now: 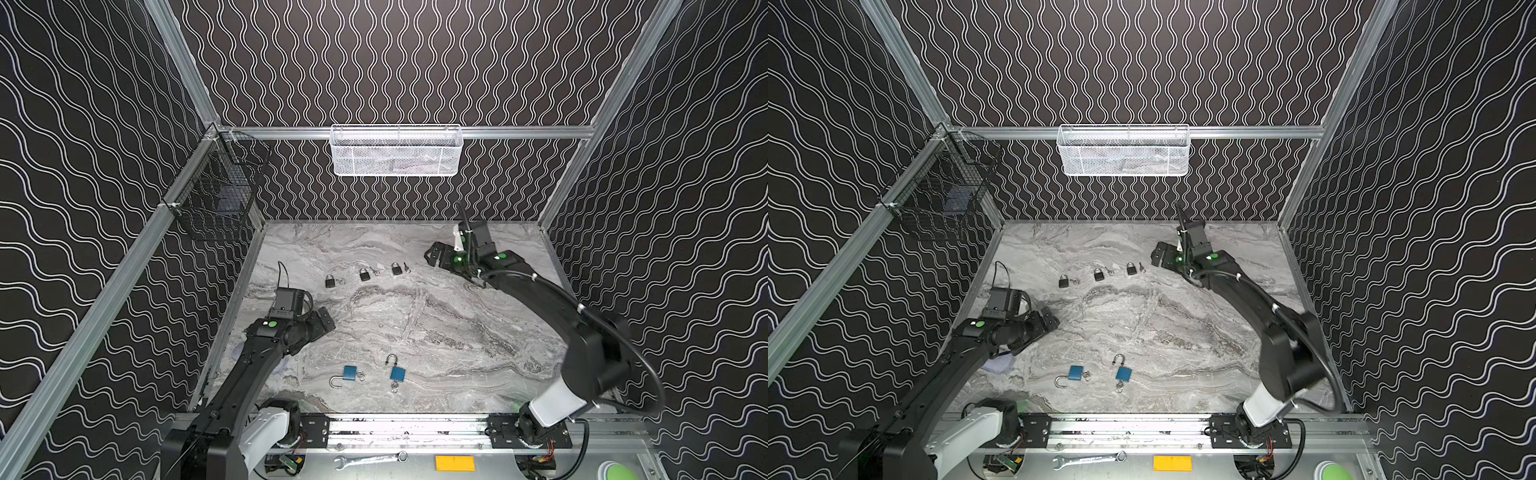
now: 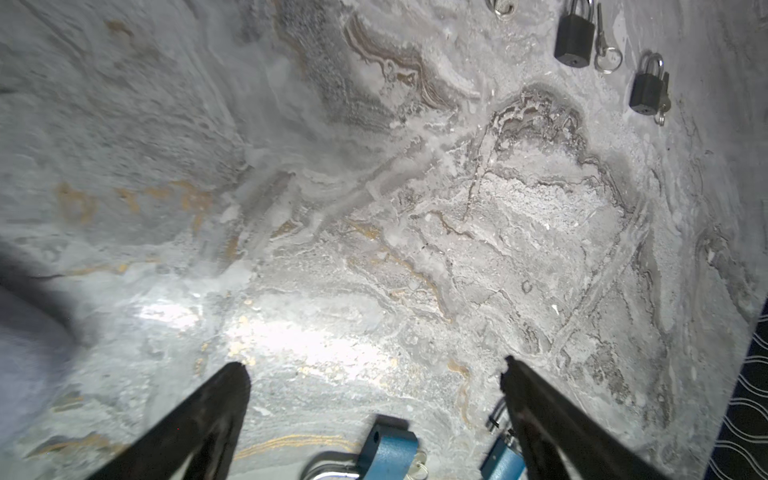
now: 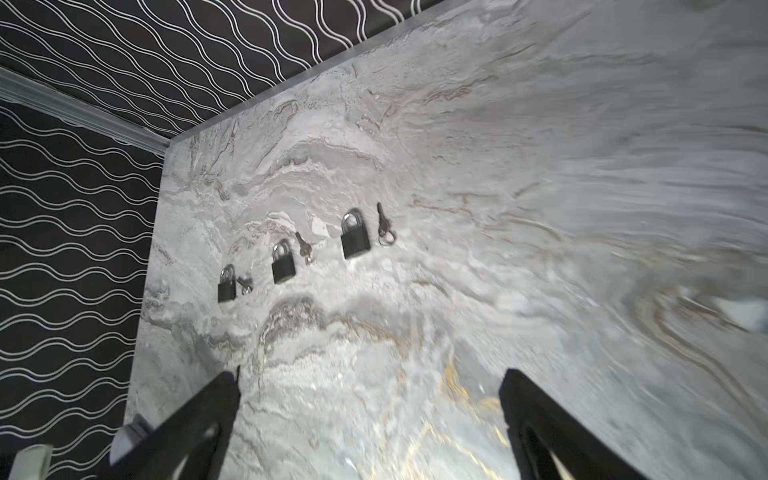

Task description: Lock with the key

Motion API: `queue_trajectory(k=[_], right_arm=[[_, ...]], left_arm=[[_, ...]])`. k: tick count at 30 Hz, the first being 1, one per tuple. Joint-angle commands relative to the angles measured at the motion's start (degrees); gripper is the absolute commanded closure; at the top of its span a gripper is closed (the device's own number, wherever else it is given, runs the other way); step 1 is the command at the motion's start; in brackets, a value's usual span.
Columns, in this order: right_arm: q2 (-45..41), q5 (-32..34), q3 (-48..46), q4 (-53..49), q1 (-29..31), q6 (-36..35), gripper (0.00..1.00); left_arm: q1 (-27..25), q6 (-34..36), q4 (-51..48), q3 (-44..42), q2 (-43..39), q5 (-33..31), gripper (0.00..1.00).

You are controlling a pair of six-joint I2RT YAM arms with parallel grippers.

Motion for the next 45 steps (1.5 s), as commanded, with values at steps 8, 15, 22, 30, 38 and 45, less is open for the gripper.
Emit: queue_trajectory(k=[8,15,22,30,38,45], right_arm=[[-15.4,3.9,-14.8,-9.8,3.6,3.5,0.0],[-22.9,5.0,-21.7,-13.3,7.3,7.7,0.0],[-23.8,7.6,-27.8,-12.0,17.3,13.4,0.0],[-17.5,8.6,-28.8,-8.1,28.4,20.7,0.01],[-5.8,10.7,-21.6,-8.3,39.1,28.3,0.11],[2.7,13.1,-13.3,-12.2,45.4,35.1,0.22]], left_arm=[[-7.4,-2.4,4.0,1.8,4.7,1.5,0.01],[-12.8,-5.5,7.2,1.2,6.8,0.7,0.01],[-16.5,-7.4,5.9,2.1,7.4,-2.8,0.01],[-17.6,-12.5,11.1,-4.6,2.3,-4.0,0.02],[-17.6,-11.4,8.2,-6.7,-6.7,-4.1,0.01],[-17.6,-12.0,9.7,-7.9,-8.0,-1.3,0.01]])
